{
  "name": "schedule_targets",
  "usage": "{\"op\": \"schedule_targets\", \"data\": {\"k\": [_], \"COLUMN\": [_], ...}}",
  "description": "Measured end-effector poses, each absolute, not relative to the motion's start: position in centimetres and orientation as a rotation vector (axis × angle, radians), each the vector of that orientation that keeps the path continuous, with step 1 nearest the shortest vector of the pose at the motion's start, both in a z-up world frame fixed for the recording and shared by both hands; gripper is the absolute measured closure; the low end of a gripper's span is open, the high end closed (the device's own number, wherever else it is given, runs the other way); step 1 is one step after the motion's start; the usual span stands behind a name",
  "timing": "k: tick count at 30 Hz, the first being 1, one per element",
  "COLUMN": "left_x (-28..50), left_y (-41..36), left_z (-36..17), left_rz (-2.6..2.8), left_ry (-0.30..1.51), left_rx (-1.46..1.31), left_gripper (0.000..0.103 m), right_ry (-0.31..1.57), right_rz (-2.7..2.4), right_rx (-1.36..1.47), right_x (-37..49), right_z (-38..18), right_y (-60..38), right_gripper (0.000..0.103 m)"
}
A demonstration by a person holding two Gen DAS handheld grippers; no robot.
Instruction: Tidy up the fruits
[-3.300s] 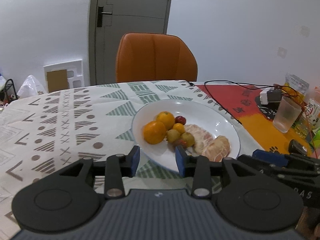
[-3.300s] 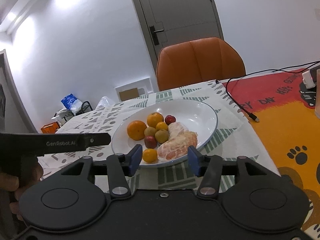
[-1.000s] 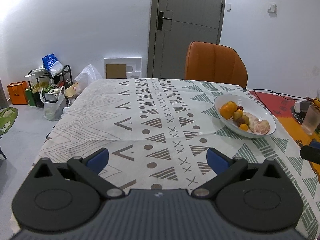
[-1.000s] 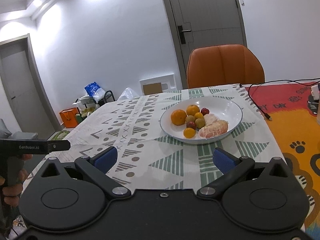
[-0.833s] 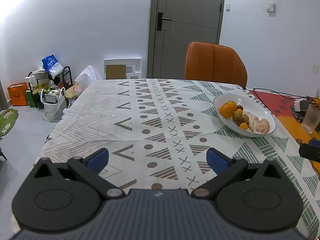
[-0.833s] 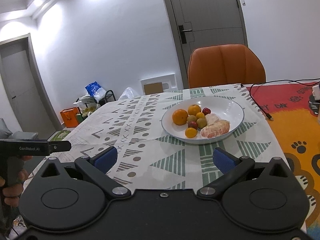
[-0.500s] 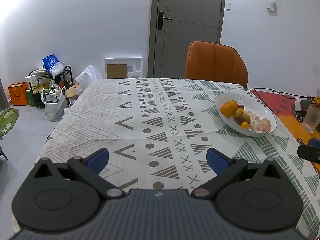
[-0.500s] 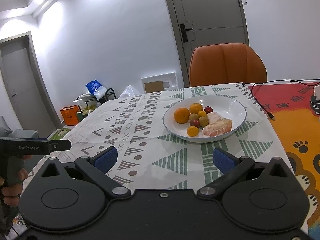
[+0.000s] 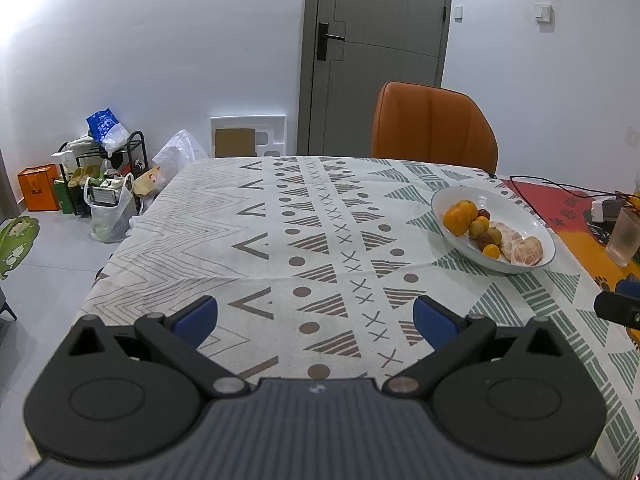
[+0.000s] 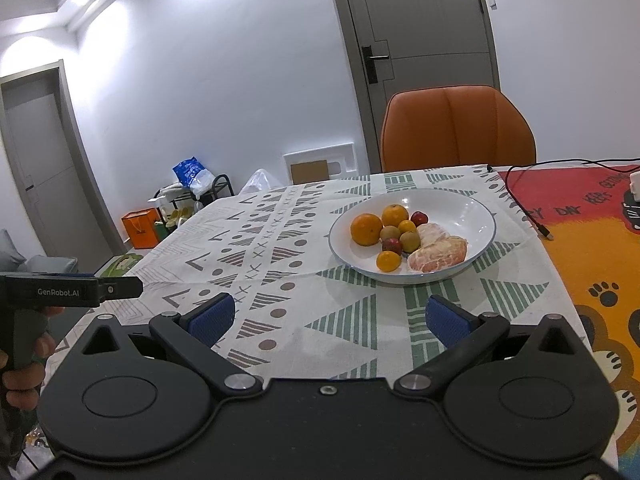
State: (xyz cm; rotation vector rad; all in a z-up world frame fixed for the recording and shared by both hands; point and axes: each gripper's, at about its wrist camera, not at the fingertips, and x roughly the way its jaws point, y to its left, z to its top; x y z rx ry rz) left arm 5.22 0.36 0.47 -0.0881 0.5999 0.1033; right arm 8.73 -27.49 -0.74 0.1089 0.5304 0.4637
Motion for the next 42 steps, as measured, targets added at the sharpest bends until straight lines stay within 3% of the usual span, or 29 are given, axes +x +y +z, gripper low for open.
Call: {"op": "schedule_targets", "data": {"k": [42], "left_x": [5.45], "left_y": [0.26], "left_z": [0.5], "left_rz": [0.091], "left_ry": [0.602], "left_rx": [-0.092], "left_gripper": [0.0], "right_ry": [0.545], "right_rz": [0.458], "right_rx": [0.109], "right_x": [9.01], "right_z": [-1.05], "right_y": [-27.28], "right_gripper": [0.0]}}
